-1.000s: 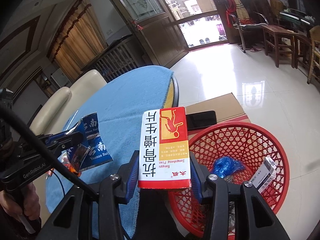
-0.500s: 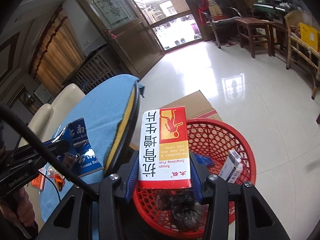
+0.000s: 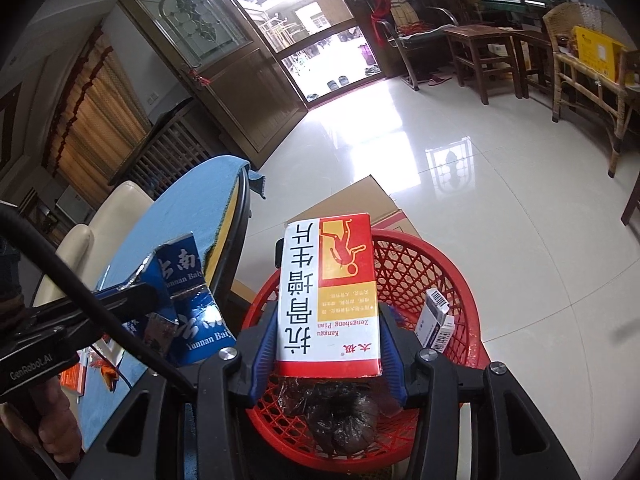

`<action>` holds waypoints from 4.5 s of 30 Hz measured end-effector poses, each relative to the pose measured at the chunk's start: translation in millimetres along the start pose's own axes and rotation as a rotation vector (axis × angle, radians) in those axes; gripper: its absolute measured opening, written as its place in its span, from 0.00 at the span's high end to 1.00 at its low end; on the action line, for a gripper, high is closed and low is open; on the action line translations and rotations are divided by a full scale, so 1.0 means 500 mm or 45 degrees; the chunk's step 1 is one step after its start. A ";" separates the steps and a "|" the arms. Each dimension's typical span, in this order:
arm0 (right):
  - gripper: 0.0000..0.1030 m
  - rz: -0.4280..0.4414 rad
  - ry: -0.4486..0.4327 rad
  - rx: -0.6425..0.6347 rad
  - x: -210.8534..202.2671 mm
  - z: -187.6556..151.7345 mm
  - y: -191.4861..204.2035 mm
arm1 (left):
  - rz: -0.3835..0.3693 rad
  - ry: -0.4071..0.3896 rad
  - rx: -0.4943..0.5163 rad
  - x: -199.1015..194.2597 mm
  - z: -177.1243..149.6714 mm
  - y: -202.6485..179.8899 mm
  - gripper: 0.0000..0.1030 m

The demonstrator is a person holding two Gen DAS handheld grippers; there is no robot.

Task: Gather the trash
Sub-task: 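Carry the blue packet with the left gripper over the basket while the right holds the box there, then open both grippers to drop the box and packet into the basket, then move both grippers back over the table toward the remaining trash, then grasp the orange mesh bag with the right gripper while the left grasps the white crumpled foil, then lift both held items and carry them toward the red basket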

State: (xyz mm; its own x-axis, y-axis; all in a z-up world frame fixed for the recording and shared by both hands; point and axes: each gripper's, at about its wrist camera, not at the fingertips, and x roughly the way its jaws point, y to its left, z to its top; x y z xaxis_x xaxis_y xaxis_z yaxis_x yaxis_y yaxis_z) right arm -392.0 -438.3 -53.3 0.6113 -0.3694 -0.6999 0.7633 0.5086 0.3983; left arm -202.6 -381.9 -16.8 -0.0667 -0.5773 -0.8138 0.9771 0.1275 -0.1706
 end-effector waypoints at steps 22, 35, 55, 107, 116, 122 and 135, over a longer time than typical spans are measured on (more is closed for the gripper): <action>0.44 0.051 0.058 -0.086 0.020 0.002 0.087 | 0.448 -0.133 -0.194 -0.187 -0.144 0.161 0.39; 0.44 0.325 0.232 -0.463 0.102 -0.045 0.378 | 0.816 -0.120 -0.820 -0.367 -0.462 0.443 0.39; 0.47 0.572 0.507 -1.034 0.278 -0.282 0.811 | 0.896 -0.155 -1.125 -0.461 -0.663 0.531 0.39; 0.67 0.490 0.311 -0.713 0.199 -0.137 0.555 | 0.621 -0.145 -0.763 -0.322 -0.368 0.462 0.74; 0.67 0.481 0.271 -0.649 0.175 -0.113 0.501 | 0.614 -0.108 -0.634 -0.292 -0.324 0.394 0.73; 0.67 0.460 0.250 -0.602 0.158 -0.099 0.462 | 0.601 -0.098 -0.585 -0.275 -0.301 0.361 0.73; 0.67 0.413 0.201 -0.521 0.124 -0.074 0.388 | 0.561 -0.080 -0.504 -0.234 -0.256 0.314 0.73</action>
State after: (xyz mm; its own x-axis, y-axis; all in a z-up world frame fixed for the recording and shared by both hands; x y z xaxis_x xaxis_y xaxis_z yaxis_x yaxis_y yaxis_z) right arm -213.7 -333.9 -41.3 0.7391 -0.0376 -0.6726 0.3777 0.8498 0.3676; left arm -67.2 -191.1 -19.4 0.3517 -0.4467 -0.8226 0.7594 0.6500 -0.0283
